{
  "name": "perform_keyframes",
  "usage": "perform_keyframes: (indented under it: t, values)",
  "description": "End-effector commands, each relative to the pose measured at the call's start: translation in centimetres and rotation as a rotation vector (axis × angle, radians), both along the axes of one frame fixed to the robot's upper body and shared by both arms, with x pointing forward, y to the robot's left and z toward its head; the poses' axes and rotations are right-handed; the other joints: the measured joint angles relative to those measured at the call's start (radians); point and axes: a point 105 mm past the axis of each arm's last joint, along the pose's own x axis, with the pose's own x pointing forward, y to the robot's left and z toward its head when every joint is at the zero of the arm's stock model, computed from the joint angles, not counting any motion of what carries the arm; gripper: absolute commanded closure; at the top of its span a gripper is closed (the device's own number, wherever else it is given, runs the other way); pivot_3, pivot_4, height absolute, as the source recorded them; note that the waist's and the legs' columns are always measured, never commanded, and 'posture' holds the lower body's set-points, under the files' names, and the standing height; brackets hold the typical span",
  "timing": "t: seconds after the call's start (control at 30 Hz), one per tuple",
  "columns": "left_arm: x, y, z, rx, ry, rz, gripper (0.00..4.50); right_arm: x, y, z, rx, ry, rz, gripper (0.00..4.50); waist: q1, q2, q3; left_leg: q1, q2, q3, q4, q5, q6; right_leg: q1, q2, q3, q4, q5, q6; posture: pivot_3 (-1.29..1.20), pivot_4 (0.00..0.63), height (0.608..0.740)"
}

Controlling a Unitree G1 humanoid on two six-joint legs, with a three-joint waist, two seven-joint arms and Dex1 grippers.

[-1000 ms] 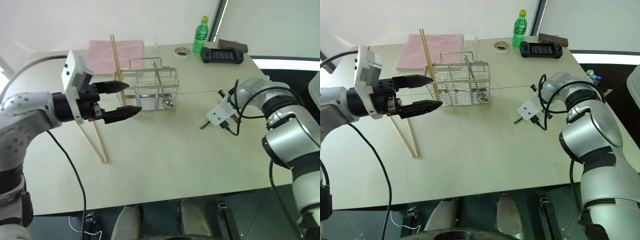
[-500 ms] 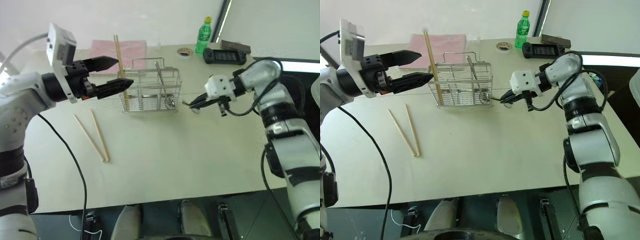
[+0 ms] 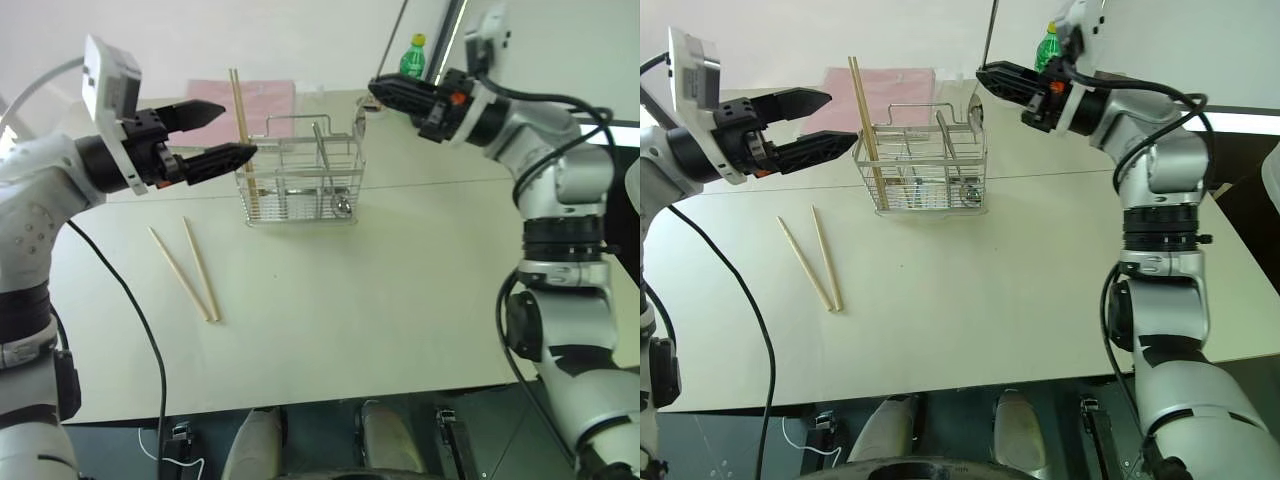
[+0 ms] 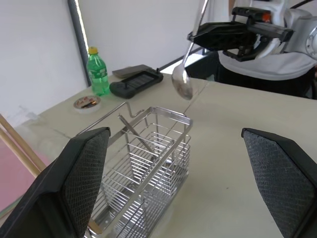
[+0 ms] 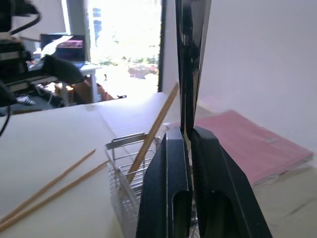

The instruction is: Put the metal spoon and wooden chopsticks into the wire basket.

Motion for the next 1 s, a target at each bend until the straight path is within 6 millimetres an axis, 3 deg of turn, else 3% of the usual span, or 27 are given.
perform_keyframes:
  t: [0.03, 0.17, 0.33, 0.43, 0.5, 0.57, 0.7, 0.83, 0.93, 1.0]
  values:
    - [-0.4, -0.1, 1.7, 0.002, -0.076, -0.001, 0.0, 0.1, 0.8, 0.3, 0.007, -0.043, -0.041, 4.48, 0.002, 0.0, 0.0, 0.0, 0.0, 0.0, 0.0, 0.0, 0.0, 0.0, 0.0, 0.0, 0.0, 0.0, 0.0, 0.0, 0.15, 0.731]
    - [-0.5, 0.0, 1.8, 0.004, -0.08, 0.005, 0.0, 0.3, 2.1, -2.7, -0.044, -0.018, -0.049, 4.48, 0.001, -0.001, -0.001, 0.0, 0.0, 0.0, 0.0, 0.0, 0.0, 0.0, 0.0, 0.0, 0.0, 0.0, 0.0, 0.0, 0.15, 0.731]
    - [-0.8, 0.1, 1.9, 0.012, -0.08, 0.006, 0.0, 1.0, 2.0, -5.5, -0.055, 0.064, -0.092, 4.48, 0.0, -0.001, -0.001, 0.0, 0.0, 0.0, 0.0, 0.0, 0.0, -0.001, 0.0, 0.0, 0.002, 0.0, 0.0, 0.0, 0.15, 0.731]
    - [-0.9, 0.1, 1.9, 0.014, -0.082, 0.008, 0.0, 0.8, 2.1, -6.3, -0.062, 0.077, -0.092, 3.43, -0.001, -0.001, -0.001, 0.0, 0.0, 0.0, 0.0, 0.0, 0.0, -0.001, 0.0, 0.0, 0.002, 0.0, 0.0, 0.0, 0.15, 0.731]
    - [-0.9, 0.2, 1.9, 0.015, -0.083, 0.012, 0.0, 0.6, 2.1, -6.6, -0.08, 0.07, -0.097, 2.5, -0.001, -0.001, -0.001, 0.0, 0.0, 0.0, 0.0, 0.0, 0.0, -0.001, 0.0, 0.0, 0.002, 0.0, 0.0, 0.0, 0.15, 0.731]
    - [-0.9, 0.2, 1.9, 0.016, -0.083, 0.015, 0.0, 0.5, 2.0, -6.5, -0.081, 0.065, -0.099, 1.53, -0.001, -0.001, -0.001, 0.0, 0.0, 0.0, 0.0, 0.0, 0.0, -0.001, 0.0, 0.0, 0.002, 0.0, 0.0, 0.0, 0.15, 0.731]
    - [-0.8, 0.5, 2.0, 0.017, -0.086, 0.029, 0.0, 0.4, 1.2, -5.5, -0.07, 0.059, -0.103, 1.53, 0.0, -0.001, -0.001, 0.0, 0.0, 0.0, 0.0, 0.0, 0.0, -0.001, 0.0, 0.0, 0.002, 0.0, 0.0, 0.0, 0.15, 0.731]
    - [-0.7, 1.9, 2.0, 0.011, -0.075, 0.087, 0.0, -0.8, -0.7, -2.4, -0.065, -0.005, -0.095, 1.53, 0.001, -0.001, 0.0, 0.0, 0.0, 0.0, 0.0, 0.0, 0.0, -0.001, 0.0, 0.0, 0.002, 0.0, 0.0, 0.0, 0.15, 0.731]
    - [-0.8, 3.6, 1.7, 0.004, -0.05, 0.158, 0.0, -2.9, -1.8, -0.9, -0.092, -0.046, -0.042, 1.53, 0.0, -0.001, 0.0, 0.0, 0.0, 0.0, 0.0, 0.0, 0.0, -0.001, 0.0, 0.0, 0.001, 0.0, 0.0, 0.0, 0.15, 0.731]
    - [-0.5, 5.4, 1.0, 0.01, -0.025, 0.251, 0.0, -5.0, -2.5, -1.1, -0.143, -0.047, 0.019, 1.53, 0.001, -0.001, 0.0, 0.0, 0.0, 0.0, -0.001, 0.0, 0.0, -0.001, 0.0, 0.0, 0.001, -0.001, 0.001, 0.0, 0.15, 0.731]
